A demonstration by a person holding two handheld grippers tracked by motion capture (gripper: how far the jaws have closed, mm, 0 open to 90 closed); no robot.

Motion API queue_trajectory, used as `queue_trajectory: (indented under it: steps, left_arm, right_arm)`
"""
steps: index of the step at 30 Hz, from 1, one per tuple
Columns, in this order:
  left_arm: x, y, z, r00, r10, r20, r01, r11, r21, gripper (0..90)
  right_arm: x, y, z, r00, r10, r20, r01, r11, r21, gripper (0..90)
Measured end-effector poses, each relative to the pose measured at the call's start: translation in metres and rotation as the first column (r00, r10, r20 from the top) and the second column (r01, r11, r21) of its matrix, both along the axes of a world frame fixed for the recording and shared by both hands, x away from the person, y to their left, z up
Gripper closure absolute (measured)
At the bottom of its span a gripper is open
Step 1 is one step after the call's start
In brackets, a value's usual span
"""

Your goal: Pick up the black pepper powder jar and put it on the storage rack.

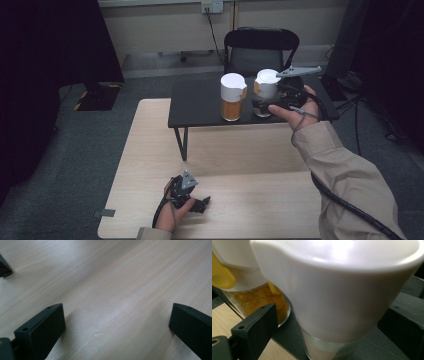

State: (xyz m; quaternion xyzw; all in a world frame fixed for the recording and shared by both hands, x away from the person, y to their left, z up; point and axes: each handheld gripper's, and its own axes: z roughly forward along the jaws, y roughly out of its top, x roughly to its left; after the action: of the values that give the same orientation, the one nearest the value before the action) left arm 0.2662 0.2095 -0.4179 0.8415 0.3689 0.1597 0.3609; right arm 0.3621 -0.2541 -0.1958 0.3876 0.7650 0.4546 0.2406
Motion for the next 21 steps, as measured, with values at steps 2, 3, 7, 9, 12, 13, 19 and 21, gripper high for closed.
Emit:
queue_trajectory:
  steps: [2,3,7,9,12,13,19,21]
  left_arm:
    - [0.000,0.000,0.000,1.0000,0.001,0.000,-0.001,1.0000,0.000,0.0]
    - [0.000,0.000,0.000,1.0000,0.001,0.000,-0.001,1.0000,0.000,0.0]
    - [0.000,0.000,0.000,1.0000,0.001,0.000,-0.001,1.0000,0.000,0.0]
    - [0.000,0.000,0.000,1.0000,0.001,0.000,-0.001,1.0000,0.000,0.0]
    - [0.000,0.000,0.000,1.0000,0.001,0.000,-0.001,1.0000,0.000,0.0]
    - [0.000,0.000,0.000,1.0000,0.001,0.000,-0.001,1.0000,0.000,0.0]
    - [0.000,0.000,0.000,1.0000,0.001,0.000,-0.001,1.0000,0.000,0.0]
    - [0.000,0.000,0.000,1.0000,0.001,0.000,-0.001,1.0000,0.000,0.0]
  right_arm:
    - [-0.003,0.002,-0.002,0.9999,-0.009,0.007,0.009,1.000,-0.010,0.5]
    - [-0.004,0.002,-0.002,1.0000,-0.007,0.007,0.007,1.000,-0.008,0.6]
    - [-0.006,-0.001,-0.005,1.0000,-0.001,-0.002,0.001,1.000,0.013,0.4]
    - [-0.006,-0.002,-0.006,1.0000,0.005,-0.002,-0.005,1.000,0.016,0.4]
    - [-0.009,-0.003,-0.007,1.0000,0.005,0.003,-0.005,1.000,0.015,0.4]
    - [-0.009,-0.003,-0.007,1.0000,0.005,0.000,-0.005,1.000,0.018,0.4]
    - [-0.014,-0.006,-0.009,1.0000,0.004,0.004,-0.004,1.000,0.029,0.4]
    - [-0.014,-0.006,-0.009,1.0000,0.004,0.004,-0.005,1.000,0.028,0.4]
